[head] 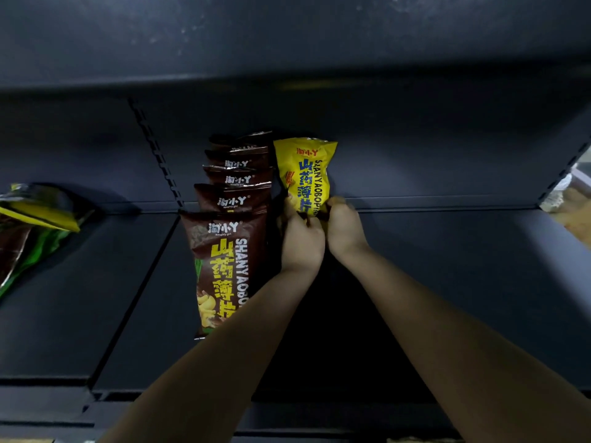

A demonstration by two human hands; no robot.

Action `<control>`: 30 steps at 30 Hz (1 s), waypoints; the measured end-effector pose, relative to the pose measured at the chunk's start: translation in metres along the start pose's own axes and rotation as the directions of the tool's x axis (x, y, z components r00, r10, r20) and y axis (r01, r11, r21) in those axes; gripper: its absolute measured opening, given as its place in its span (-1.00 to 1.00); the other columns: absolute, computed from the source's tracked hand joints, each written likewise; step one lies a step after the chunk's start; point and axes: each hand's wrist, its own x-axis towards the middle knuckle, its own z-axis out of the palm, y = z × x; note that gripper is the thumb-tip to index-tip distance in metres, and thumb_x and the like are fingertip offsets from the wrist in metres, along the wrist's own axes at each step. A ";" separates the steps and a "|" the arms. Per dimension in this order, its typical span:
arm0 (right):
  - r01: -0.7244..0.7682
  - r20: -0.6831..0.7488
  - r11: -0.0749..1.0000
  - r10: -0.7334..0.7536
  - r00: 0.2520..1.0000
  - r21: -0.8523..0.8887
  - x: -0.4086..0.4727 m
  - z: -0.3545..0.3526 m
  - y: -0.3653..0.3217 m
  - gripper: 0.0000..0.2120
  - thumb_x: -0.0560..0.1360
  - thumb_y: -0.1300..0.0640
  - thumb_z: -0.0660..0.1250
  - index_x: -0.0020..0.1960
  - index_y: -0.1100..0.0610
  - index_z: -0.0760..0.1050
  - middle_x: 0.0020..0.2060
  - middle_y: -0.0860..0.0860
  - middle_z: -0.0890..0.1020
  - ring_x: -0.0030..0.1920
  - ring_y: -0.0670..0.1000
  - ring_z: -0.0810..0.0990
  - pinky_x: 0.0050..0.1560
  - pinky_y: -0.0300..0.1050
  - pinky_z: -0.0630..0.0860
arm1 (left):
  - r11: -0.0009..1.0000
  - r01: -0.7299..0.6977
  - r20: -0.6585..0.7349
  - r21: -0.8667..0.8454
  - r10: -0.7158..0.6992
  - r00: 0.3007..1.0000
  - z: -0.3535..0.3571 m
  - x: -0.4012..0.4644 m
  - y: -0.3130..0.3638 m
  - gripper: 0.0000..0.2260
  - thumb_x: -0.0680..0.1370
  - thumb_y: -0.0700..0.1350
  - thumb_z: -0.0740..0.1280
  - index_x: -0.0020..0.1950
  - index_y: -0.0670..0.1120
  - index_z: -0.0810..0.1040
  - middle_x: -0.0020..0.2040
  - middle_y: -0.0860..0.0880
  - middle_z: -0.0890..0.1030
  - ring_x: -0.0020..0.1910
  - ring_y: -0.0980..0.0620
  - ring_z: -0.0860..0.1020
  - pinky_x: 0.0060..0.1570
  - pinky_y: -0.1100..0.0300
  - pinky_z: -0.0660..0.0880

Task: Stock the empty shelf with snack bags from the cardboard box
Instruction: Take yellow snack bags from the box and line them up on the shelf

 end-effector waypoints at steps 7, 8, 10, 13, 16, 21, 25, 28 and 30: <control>0.056 -0.069 0.995 -0.061 0.996 -0.080 -0.042 -0.018 0.006 -0.66 0.48 0.15 0.31 0.24 0.17 0.45 0.18 0.17 0.51 0.20 0.20 0.49 0.13 0.08 0.47 | 0.994 -0.097 0.035 0.047 0.095 0.995 -0.010 -0.033 0.001 -0.59 0.47 -0.31 0.24 0.33 -0.23 0.40 0.24 -0.26 0.49 0.26 -0.21 0.43 0.20 0.06 0.32; 0.069 -0.073 0.993 -0.076 0.994 -0.096 -0.049 -0.022 0.006 -0.68 0.48 0.13 0.31 0.22 0.15 0.46 0.18 0.15 0.52 0.20 0.19 0.50 0.12 0.09 0.48 | 0.988 -0.116 0.052 0.098 0.112 0.992 -0.013 -0.039 0.000 -0.62 0.48 -0.29 0.23 0.30 -0.20 0.43 0.23 -0.23 0.51 0.25 -0.20 0.44 0.18 0.06 0.33; 0.090 -0.083 0.986 -0.102 0.991 -0.139 -0.066 -0.032 0.005 -0.69 0.49 0.11 0.30 0.21 0.13 0.48 0.17 0.12 0.53 0.19 0.17 0.51 0.11 0.08 0.49 | 0.964 -0.154 0.094 0.216 0.137 0.986 -0.020 -0.049 -0.001 -0.66 0.51 -0.25 0.22 0.29 -0.12 0.47 0.23 -0.17 0.54 0.25 -0.17 0.45 0.16 0.06 0.36; 0.136 -0.097 0.965 -0.161 0.982 -0.224 -0.094 -0.051 0.007 -0.71 0.49 0.10 0.29 0.21 0.11 0.48 0.14 0.09 0.55 0.17 0.17 0.53 0.08 0.05 0.50 | 0.897 -0.261 0.163 0.355 0.216 0.963 -0.028 -0.067 -0.002 -0.67 0.52 -0.23 0.20 0.27 -0.07 0.50 0.21 -0.14 0.56 0.23 -0.17 0.47 0.15 0.04 0.39; 0.177 -0.081 0.941 -0.208 0.975 -0.289 -0.121 -0.074 0.013 -0.71 0.51 0.07 0.27 0.22 0.08 0.48 0.13 0.06 0.54 0.16 0.14 0.52 0.07 0.03 0.49 | 0.813 -0.388 0.222 0.434 0.321 0.921 -0.032 -0.087 -0.003 -0.67 0.51 -0.22 0.20 0.24 -0.04 0.52 0.18 -0.11 0.57 0.20 -0.15 0.48 0.13 0.04 0.40; 0.246 -0.034 0.907 -0.274 0.961 -0.342 -0.161 -0.111 0.031 -0.70 0.54 0.04 0.24 0.25 0.08 0.47 0.15 0.05 0.54 0.16 0.11 0.52 0.07 0.00 0.48 | 0.691 -0.555 0.274 0.463 0.484 0.831 -0.032 -0.125 0.001 -0.71 0.48 -0.24 0.24 0.17 -0.07 0.56 0.10 -0.10 0.60 0.13 -0.15 0.50 0.07 0.03 0.43; 0.283 -0.044 0.893 -0.318 0.947 -0.351 -0.192 -0.138 0.048 -0.71 0.54 0.04 0.25 0.24 0.08 0.48 0.12 0.03 0.55 0.14 0.09 0.53 0.05 -0.02 0.49 | 0.616 -0.648 0.262 0.448 0.603 0.754 -0.027 -0.160 0.012 -0.76 0.44 -0.24 0.24 0.06 -0.13 0.59 -0.06 -0.12 0.64 -0.04 -0.20 0.57 -0.10 0.00 0.52; 0.316 -0.049 0.890 -0.350 0.935 -0.330 -0.215 -0.159 0.064 -0.72 0.54 0.06 0.26 0.22 0.10 0.49 0.10 0.04 0.56 0.11 0.10 0.54 0.02 -0.01 0.49 | 0.571 -0.691 0.252 0.443 0.661 0.707 -0.022 -0.192 0.019 -0.72 0.46 -0.12 0.13 0.00 -0.12 0.59 -0.13 -0.09 0.64 -0.14 -0.15 0.59 -0.21 0.06 0.54; 0.313 -0.047 0.894 -0.346 0.937 -0.321 -0.230 -0.172 0.077 -0.72 0.53 0.07 0.27 0.21 0.10 0.49 0.09 0.05 0.56 0.12 0.12 0.53 0.01 0.00 0.48 | 0.566 -0.702 0.266 0.432 0.664 0.699 -0.016 -0.214 0.021 -0.72 0.48 -0.11 0.13 0.02 -0.11 0.59 -0.12 -0.07 0.64 -0.13 -0.13 0.59 -0.21 0.07 0.54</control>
